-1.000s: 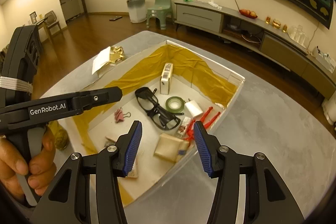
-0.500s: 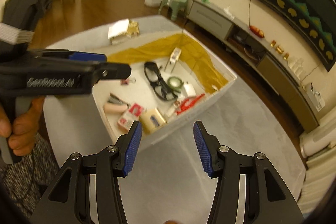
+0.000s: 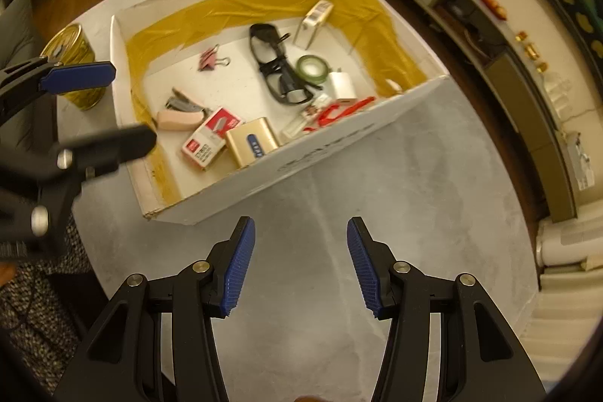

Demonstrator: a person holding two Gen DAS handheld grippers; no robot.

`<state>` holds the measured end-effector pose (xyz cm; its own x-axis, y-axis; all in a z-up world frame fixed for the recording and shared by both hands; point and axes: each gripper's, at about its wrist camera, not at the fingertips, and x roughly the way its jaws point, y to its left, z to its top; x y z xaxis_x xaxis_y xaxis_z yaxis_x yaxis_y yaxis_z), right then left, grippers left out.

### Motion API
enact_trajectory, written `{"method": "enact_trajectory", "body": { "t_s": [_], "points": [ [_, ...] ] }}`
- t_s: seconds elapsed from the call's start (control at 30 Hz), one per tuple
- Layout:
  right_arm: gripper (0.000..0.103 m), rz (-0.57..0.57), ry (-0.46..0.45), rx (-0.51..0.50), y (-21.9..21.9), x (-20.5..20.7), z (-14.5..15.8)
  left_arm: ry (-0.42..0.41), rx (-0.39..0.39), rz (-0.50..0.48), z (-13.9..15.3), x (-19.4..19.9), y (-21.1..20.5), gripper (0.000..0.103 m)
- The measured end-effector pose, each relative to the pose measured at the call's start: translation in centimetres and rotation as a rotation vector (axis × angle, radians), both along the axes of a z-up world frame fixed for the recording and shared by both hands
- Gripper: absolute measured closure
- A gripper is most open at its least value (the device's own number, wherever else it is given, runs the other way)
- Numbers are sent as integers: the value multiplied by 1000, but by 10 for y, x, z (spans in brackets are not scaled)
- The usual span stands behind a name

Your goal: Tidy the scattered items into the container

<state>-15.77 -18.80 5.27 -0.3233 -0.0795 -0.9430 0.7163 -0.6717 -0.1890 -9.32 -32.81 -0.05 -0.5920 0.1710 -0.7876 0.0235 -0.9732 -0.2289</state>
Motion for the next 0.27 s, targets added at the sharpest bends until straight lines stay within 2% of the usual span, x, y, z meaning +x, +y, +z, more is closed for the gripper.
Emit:
{"method": "enact_trajectory", "body": {
  "t_s": [0.27],
  "points": [
    [49, 32, -10, -14, -16, 4, 0, 42, -60, -26, 9, 7, 9, 24]
  ]
}}
